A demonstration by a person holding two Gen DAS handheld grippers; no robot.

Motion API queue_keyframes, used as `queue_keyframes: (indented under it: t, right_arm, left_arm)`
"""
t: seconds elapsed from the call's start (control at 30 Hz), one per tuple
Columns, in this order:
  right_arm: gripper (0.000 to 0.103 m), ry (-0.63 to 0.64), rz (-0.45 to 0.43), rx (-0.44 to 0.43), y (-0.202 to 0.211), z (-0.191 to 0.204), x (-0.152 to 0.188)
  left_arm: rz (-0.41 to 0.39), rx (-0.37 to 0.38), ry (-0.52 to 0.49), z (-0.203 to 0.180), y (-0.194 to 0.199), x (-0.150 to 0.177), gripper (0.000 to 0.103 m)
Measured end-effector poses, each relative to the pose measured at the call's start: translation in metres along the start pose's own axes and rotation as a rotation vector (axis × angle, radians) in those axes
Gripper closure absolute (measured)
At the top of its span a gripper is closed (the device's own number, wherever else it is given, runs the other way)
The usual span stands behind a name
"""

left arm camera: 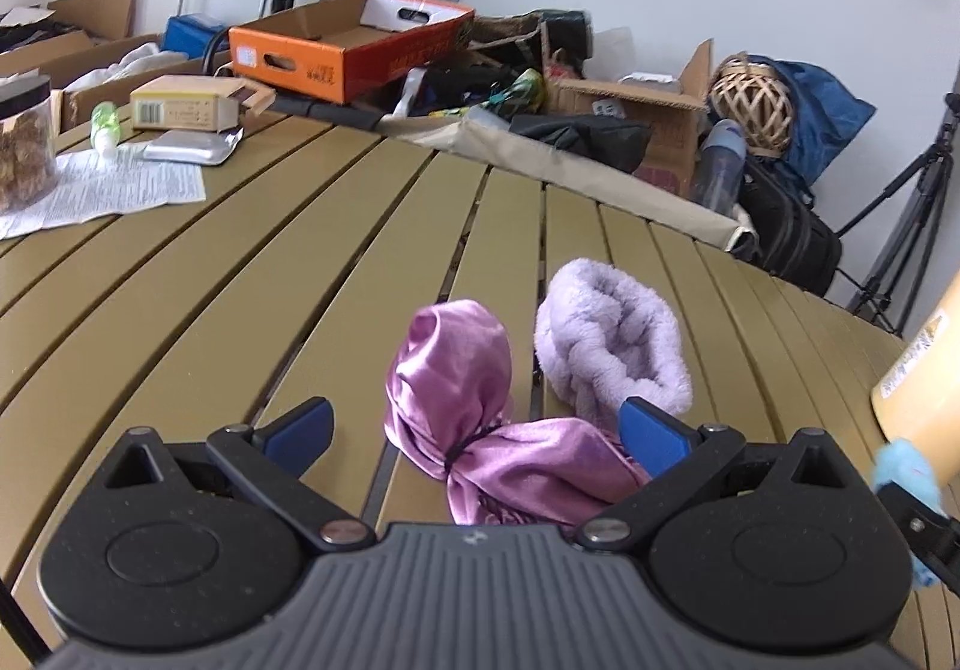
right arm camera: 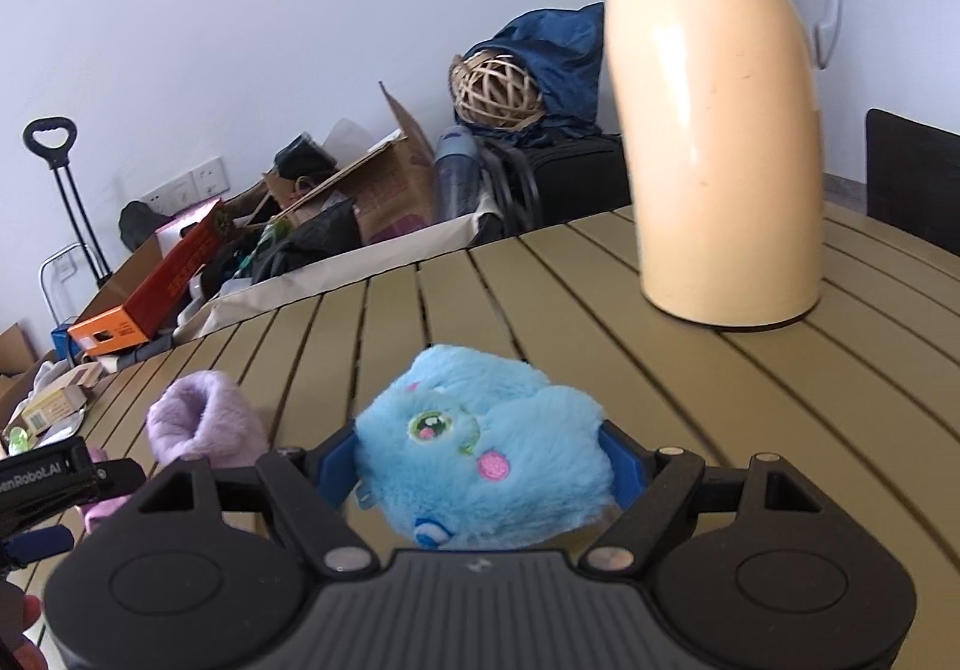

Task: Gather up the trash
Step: 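Grasp the pink satin scrunchie with the left tool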

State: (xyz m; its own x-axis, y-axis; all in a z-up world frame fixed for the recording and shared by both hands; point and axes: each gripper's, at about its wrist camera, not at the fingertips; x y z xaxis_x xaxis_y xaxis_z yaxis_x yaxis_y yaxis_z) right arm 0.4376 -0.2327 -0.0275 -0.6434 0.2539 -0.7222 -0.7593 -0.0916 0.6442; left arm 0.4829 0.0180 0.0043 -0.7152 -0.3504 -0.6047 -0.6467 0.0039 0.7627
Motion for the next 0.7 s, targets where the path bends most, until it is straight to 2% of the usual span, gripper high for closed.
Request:
queue_keyframes:
  t: [0.17,0.3,0.5,0.6,0.7]
  right_arm:
    - [0.024,-0.013,0.009,0.017,0.001,-0.013,0.001]
    - [0.024,-0.021,0.001,0.023,0.005,-0.018,0.001]
    - [0.023,-0.018,-0.004,0.023,0.009,-0.020,0.003]
    - [0.023,-0.018,-0.003,0.022,0.009,-0.019,0.003]
    - [0.023,-0.018,0.000,0.020,0.009,-0.018,0.003]
  left_arm:
    - [0.016,-0.057,-0.019,-0.010,-0.010,0.002,0.000]
    - [0.051,-0.059,-0.024,-0.014,-0.018,0.004,0.000]
    - [0.050,-0.061,-0.039,-0.017,-0.019,0.006,0.001]
    - [0.041,-0.080,-0.064,-0.021,-0.019,0.009,0.005]
    - [0.026,-0.077,-0.079,-0.025,-0.016,0.014,0.018]
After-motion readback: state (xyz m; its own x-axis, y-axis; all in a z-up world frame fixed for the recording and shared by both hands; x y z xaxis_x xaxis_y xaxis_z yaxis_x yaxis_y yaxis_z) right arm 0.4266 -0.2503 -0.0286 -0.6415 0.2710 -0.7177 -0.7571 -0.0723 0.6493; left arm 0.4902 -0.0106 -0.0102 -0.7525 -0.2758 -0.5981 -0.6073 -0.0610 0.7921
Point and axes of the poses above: each gripper's, at about its wrist camera, not at the fingertips, and y roughly against the way its jaws point, z to its left, x to its underside, and after that the axes turned 13 degrees about z, right-handed
